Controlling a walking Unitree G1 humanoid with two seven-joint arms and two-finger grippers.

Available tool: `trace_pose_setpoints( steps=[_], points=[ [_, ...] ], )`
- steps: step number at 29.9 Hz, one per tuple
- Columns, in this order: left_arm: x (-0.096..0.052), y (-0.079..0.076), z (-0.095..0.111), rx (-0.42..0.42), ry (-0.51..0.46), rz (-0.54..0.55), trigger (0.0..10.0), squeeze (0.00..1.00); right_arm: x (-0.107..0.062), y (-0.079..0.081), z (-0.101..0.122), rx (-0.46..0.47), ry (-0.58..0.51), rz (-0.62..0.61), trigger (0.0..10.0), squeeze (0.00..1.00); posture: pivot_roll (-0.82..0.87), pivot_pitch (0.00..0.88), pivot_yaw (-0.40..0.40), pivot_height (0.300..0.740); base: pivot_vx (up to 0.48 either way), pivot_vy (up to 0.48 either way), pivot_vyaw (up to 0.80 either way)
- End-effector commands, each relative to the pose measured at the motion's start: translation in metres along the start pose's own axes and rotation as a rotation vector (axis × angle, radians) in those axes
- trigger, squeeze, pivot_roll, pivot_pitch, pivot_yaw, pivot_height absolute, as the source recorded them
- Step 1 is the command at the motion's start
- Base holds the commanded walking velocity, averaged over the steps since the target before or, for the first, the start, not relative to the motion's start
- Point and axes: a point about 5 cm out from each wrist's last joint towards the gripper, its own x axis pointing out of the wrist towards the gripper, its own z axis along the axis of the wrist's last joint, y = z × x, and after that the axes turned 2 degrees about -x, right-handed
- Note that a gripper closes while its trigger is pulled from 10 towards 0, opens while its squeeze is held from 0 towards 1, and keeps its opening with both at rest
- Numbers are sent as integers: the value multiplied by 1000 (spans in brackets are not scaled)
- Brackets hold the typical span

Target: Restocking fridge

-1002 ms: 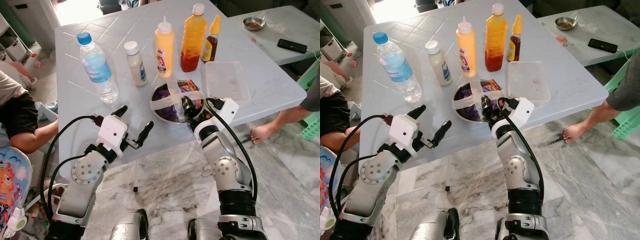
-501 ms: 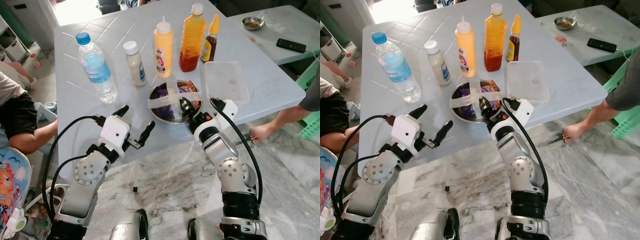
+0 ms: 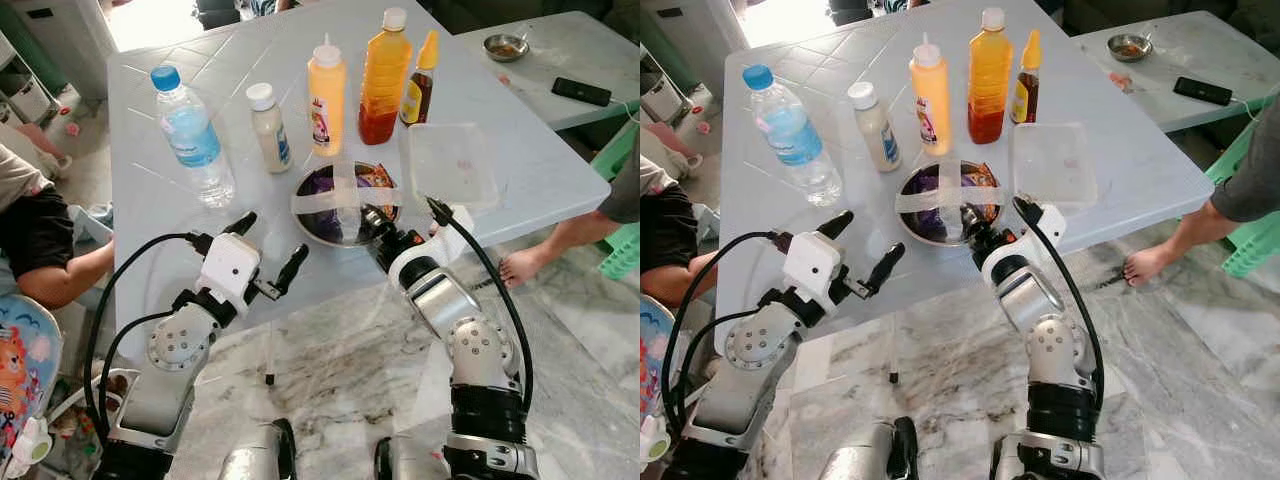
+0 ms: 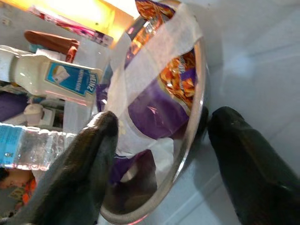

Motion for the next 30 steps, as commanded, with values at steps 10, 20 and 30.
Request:
trace_pose_setpoints(
  steps=[10,20,30],
  points=[
    [-1,-6,0,38,3,-70,10000,0,3,-11,-34,45,204,-77,0,0,20,145,81,740,0,0,0],
    [-1,-12,2,60,0,-117,10000,0,-1,-11,-34,28,229,-71,0,0,20,150,83,740,0,0,0],
    [0,-14,3,70,-3,-141,10000,0,-3,-13,-32,-2,238,-69,0,0,23,146,79,740,0,0,0]
  ],
)
